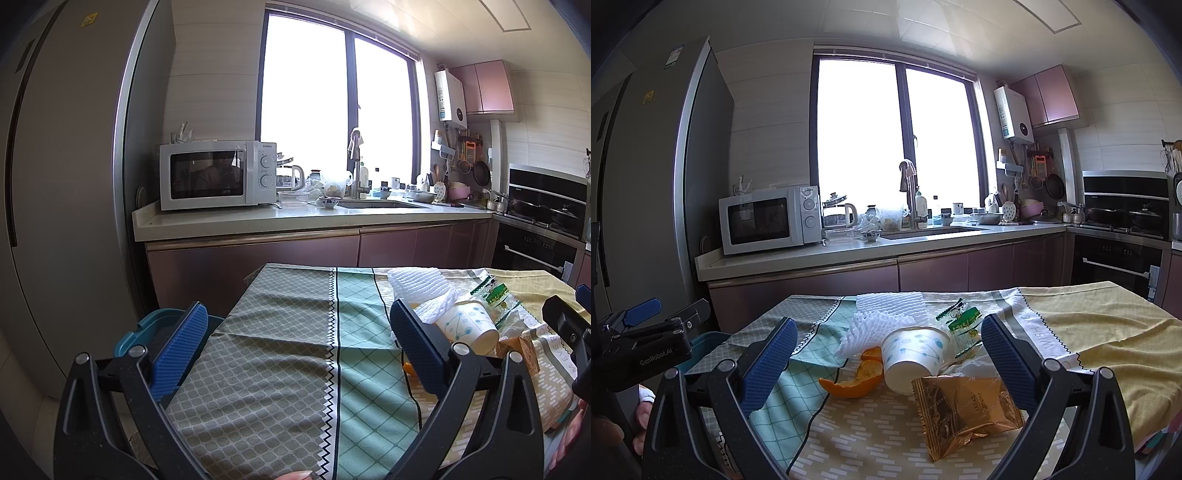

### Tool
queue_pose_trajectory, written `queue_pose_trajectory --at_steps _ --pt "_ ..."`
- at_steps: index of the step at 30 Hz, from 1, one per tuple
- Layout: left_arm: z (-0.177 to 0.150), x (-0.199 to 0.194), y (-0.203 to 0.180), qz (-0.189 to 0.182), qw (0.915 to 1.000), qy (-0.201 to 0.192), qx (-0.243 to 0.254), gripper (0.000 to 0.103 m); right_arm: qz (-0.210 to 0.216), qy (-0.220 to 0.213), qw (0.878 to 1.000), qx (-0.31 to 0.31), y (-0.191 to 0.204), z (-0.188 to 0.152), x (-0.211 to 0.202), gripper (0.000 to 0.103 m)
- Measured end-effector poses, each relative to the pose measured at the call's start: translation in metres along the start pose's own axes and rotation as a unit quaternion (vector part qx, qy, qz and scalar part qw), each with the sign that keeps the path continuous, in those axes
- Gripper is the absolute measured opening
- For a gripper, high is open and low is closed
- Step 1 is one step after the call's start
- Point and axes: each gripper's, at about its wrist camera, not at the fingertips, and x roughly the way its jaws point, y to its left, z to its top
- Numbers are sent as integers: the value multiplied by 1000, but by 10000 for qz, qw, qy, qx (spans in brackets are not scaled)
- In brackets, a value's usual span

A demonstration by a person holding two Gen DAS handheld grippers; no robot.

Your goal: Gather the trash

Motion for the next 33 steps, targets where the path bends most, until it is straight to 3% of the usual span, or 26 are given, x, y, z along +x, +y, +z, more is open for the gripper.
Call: queue_pose_trajectory --at_steps 26,33 --pt "-1 6 -6 -54 10000 42 41 97 46 30 10000 61 -5 3 3 96" --pt "-5 17 -12 -186 9995 224 73 97 79 231 9995 199 -19 0 9 96"
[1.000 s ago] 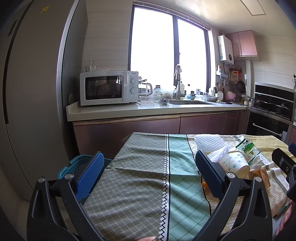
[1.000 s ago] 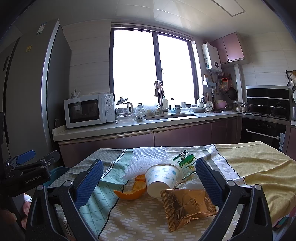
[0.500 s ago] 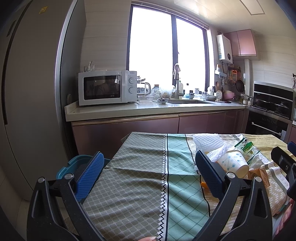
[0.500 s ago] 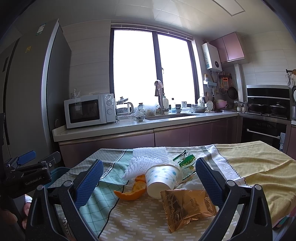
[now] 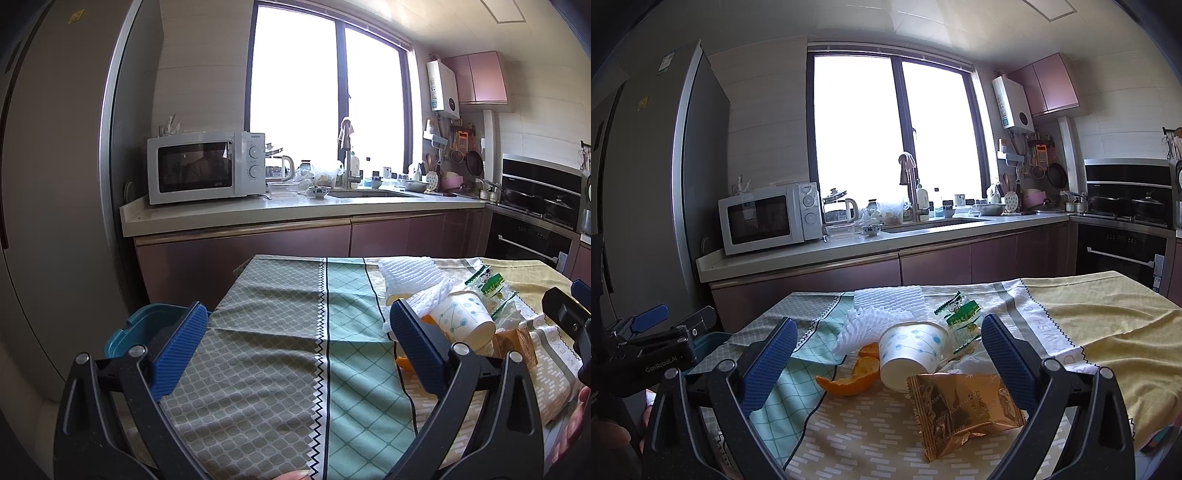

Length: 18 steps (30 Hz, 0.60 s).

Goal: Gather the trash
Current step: 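Grasp the orange peel with the left tool while the right tool grasps the gold snack bag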

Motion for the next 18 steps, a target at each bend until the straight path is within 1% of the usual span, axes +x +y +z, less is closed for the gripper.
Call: queue_pose_trajectory --at_steps 5,9,15,18 --pt "-6 15 -13 -350 9988 306 155 97 -160 342 9992 87 -18 -8 9 96" --pt "-13 33 -30 -664 9954 591 346 97 -231 704 9968 288 -38 -18 18 96" --pt "-29 64 -60 -1163 9851 1068 682 97 -126 1331 9876 829 -73 -39 35 95" --pt "-35 79 -74 -1345 9793 1252 851 96 -71 1527 9840 919 -81 -49 41 94"
